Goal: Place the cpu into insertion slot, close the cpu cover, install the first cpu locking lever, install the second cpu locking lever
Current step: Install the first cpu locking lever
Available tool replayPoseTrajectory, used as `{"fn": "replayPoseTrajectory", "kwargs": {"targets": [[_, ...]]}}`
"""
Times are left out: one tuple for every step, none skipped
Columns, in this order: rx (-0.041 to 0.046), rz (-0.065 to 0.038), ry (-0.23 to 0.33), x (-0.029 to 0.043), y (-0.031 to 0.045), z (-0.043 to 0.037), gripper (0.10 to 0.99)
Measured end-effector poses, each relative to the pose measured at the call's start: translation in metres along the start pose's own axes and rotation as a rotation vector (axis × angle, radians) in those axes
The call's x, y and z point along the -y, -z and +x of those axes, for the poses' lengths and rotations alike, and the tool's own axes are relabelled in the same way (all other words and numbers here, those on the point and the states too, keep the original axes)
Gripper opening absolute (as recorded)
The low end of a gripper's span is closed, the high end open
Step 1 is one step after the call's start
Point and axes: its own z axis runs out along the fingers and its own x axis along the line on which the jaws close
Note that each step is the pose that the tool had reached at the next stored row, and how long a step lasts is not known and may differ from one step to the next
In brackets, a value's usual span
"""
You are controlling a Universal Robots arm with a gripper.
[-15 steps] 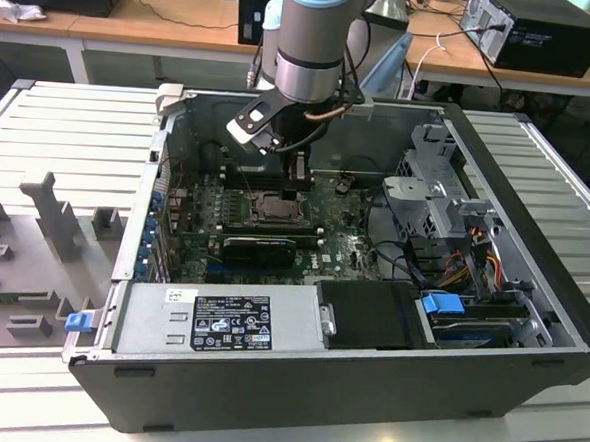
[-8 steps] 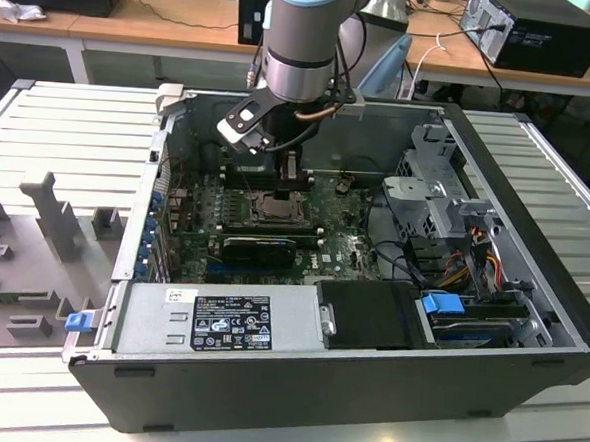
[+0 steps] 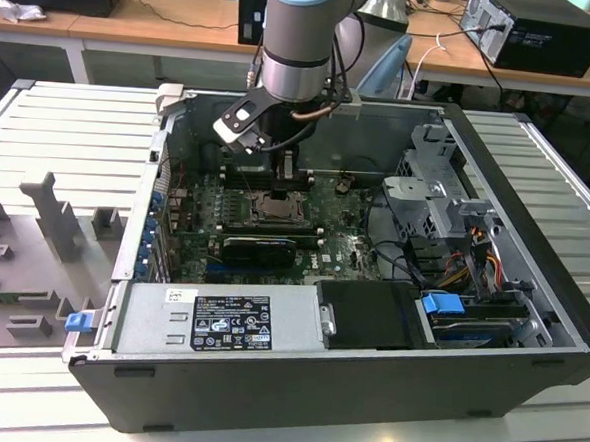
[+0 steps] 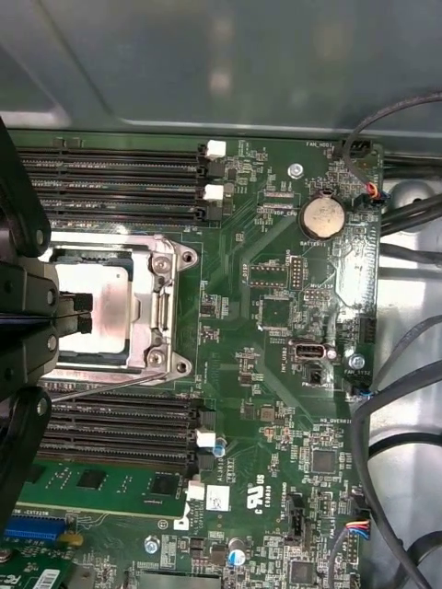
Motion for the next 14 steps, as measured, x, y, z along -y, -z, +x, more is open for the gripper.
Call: {"fn": "replayPoseTrajectory", "kwargs": {"targets": [[0.0002,0.000,0.000,0.0000,0.0006,0.0000,0.106],[0.0000,0.000,0.000,0.0000,0.0013,0.0000,0.106],[0.0000,0.000,0.000,0.0000,0.0018,0.0000,0.106],[-0.0001,0.000,0.000,0.0000,0.0020,0.0001,0.106],[0.0000,0.000,0.000,0.0000,0.0025,0.0000,0.106],[0.0000,0.000,0.000,0.0001,0.0033,0.0000,0.106],[0.0000,0.000,0.000,0.0000,0.0039,0.0000,0.106],[0.0001,0.000,0.000,0.0001,0.0046,0.0000,0.106],[0.0000,0.000,0.000,0.0001,0.0053,0.0000,0.106],[0.0001,0.000,0.000,0.0001,0.0060,0.0000,0.106],[0.0001,0.000,0.000,0.0001,0.0064,0.0000,0.106],[0.0001,0.000,0.000,0.0001,0.0069,0.0000,0.106],[0.0002,0.000,0.000,0.0001,0.0076,0.0000,0.106],[0.0001,0.000,0.000,0.0001,0.0083,0.0000,0.106]]}}
